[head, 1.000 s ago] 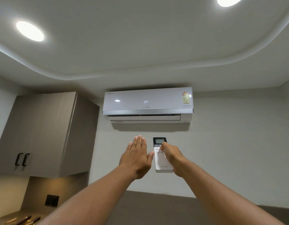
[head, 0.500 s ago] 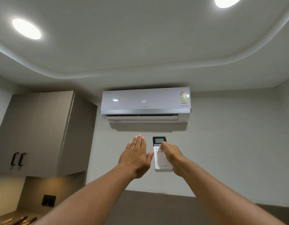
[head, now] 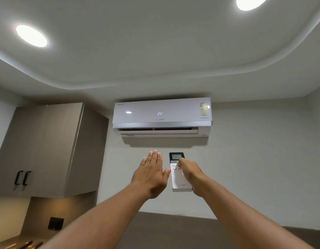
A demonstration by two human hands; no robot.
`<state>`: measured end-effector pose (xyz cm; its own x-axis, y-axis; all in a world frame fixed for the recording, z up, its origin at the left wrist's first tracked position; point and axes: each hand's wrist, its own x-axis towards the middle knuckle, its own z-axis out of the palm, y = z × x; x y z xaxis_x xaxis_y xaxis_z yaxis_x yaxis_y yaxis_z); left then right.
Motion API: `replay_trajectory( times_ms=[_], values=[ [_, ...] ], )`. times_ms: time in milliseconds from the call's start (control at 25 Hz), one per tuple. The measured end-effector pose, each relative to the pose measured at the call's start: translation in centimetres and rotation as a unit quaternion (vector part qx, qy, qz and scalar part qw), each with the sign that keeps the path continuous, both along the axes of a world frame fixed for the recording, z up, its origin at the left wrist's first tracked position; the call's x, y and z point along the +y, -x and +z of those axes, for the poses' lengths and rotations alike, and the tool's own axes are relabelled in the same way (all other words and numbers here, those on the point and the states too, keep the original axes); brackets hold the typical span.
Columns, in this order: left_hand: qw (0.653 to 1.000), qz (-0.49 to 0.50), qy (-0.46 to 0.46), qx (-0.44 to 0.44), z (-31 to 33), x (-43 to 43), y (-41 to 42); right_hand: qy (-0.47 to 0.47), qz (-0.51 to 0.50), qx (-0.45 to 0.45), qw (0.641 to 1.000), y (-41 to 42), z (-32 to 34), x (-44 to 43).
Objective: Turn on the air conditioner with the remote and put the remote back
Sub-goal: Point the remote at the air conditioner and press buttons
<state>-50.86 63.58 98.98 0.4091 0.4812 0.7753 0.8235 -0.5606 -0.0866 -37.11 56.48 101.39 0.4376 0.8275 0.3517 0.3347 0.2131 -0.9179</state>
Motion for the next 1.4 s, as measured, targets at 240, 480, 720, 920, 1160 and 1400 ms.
replay_trajectory(
  times_ms=[240,480,720,920,1160,1400],
  values=[
    [1.000,0.007,0.004,0.004,-0.1,-0.1,0.4,0.006,0.000,-0.006,1.000,0.3,-0.3,0.2],
    [1.000,0.006,0.007,0.008,-0.3,-0.2,0.3,0.006,0.001,-0.005,1.000,0.3,-0.2,0.0],
    [1.000,0.006,0.010,0.011,-0.3,-0.4,0.0,0.007,0.000,0.000,1.000,0.0,-0.3,-0.5],
    [1.000,0.000,0.014,0.010,-0.1,-0.8,-0.3,0.008,-0.007,0.001,1.000,0.0,-0.2,-0.5],
    [1.000,0.003,0.023,0.012,-0.2,-1.0,-0.3,0.009,-0.008,-0.003,1.000,0.0,-0.2,-0.2],
    [1.000,-0.001,0.024,0.010,-0.5,-0.5,-0.2,0.014,-0.011,-0.005,1.000,0.1,-0.4,-0.1]
  ],
)
